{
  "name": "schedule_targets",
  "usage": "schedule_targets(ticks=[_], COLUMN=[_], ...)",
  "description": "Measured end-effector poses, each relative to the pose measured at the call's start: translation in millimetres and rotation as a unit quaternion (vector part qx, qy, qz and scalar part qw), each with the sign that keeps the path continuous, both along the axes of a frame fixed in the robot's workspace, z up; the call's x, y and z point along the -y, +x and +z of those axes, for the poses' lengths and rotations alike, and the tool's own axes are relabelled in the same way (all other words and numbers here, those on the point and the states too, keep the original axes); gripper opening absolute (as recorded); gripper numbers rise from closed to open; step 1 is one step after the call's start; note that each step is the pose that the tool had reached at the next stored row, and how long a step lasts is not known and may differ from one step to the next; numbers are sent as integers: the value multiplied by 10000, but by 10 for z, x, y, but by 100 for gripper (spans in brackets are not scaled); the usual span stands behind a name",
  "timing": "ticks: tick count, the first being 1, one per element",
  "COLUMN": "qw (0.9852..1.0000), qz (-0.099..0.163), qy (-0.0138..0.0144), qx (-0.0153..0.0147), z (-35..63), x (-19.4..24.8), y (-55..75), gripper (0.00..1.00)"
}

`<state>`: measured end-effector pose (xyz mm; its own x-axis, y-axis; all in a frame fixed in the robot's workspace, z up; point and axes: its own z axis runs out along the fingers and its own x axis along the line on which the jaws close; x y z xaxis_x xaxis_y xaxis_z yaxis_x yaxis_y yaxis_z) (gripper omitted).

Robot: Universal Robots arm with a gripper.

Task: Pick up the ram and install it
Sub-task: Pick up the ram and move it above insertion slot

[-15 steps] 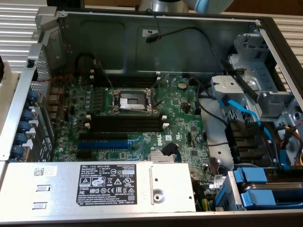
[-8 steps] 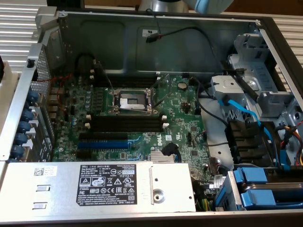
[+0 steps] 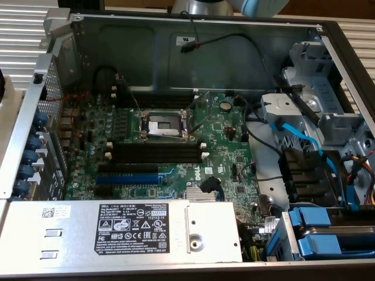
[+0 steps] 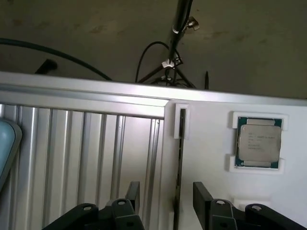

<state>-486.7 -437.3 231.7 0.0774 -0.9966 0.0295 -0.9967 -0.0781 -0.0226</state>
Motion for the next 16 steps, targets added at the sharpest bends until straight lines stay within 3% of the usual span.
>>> schedule_targets(ticks=[12, 14, 16], qw=[10000, 10000, 10000], qz=[1, 1, 3], qy=[13, 24, 55], qx=[0, 0, 0], z=[-126, -132, -136], x=[-27, -39, -48], y=[0, 0, 0], gripper=[56, 56, 56])
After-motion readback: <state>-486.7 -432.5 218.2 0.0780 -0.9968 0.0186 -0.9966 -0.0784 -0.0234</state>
